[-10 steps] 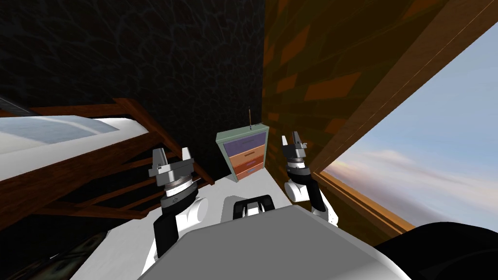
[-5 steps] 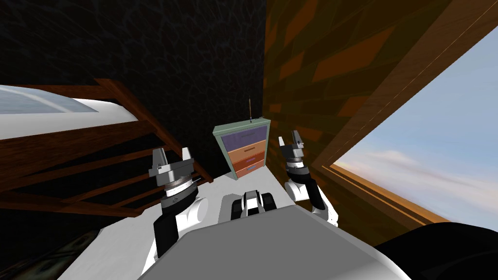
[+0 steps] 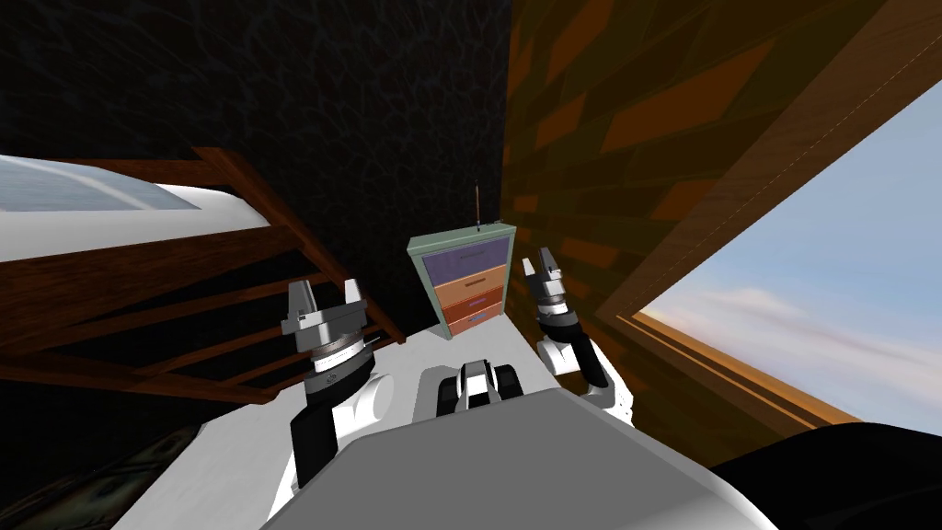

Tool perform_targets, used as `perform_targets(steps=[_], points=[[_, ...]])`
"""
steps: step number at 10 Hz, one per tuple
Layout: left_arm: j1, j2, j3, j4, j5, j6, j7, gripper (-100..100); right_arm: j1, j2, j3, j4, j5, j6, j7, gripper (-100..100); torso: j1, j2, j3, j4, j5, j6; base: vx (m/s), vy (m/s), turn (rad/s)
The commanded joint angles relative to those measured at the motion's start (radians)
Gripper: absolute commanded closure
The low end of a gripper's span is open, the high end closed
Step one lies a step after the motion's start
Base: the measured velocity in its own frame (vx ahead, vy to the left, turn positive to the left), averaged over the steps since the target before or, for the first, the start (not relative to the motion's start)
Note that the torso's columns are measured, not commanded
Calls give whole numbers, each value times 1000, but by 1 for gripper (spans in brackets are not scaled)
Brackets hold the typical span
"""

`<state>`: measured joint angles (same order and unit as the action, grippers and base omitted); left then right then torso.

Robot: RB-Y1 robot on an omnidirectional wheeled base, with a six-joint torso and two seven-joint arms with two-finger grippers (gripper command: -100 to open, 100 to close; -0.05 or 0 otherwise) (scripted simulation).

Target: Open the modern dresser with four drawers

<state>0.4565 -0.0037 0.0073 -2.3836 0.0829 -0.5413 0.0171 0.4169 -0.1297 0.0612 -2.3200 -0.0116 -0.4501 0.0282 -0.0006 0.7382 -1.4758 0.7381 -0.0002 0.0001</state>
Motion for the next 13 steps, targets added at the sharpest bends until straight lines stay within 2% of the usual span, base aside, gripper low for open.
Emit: perform_targets(steps=[1,4,5,6,7,8,9,10,12,13], points=[[0,0,0,0,0,0,0,0,-22,-11,1,17,20,5,58,-100,1,0,0,0,0,0,1,20,20],[0,0,0,0,0,0,0,0,-61,-26,3,45,59,17,146,-100,1,0,0,0,0,0,0,27,37],[0,0,0,0,0,0,0,0,-61,-26,3,45,59,17,164,-100,1,0,0,0,0,0,3,25,27],[0,0,0,0,0,0,0,0,-82,-33,5,60,80,23,198,-100,0,0,0,0,0,0,2,30,48],[0,0,0,0,0,0,0,0,-82,-33,5,60,80,23,223,-100,1,0,0,0,0,0,2,25,28],[0,0,0,0,0,0,0,0,-105,-40,6,75,102,29,253,-100,0,0,0,0,0,0,1,31,47],[0,0,0,0,0,0,0,0,-105,-40,6,75,102,29,280,-100,1,0,0,0,0,0,1,25,28],[0,0,0,0,0,0,0,0,-128,-46,7,92,126,36,309,-100,0,0,0,0,0,0,0,33,64],[0,0,0,0,0,0,0,0,-128,-46,7,92,126,36,346,-100,0,0,0,0,0,0,4,20,7],[0,0,0,0,0,0,0,0,-151,-53,9,109,150,43,385,-100,0,0,0,0,0,0,-1,25,53]])
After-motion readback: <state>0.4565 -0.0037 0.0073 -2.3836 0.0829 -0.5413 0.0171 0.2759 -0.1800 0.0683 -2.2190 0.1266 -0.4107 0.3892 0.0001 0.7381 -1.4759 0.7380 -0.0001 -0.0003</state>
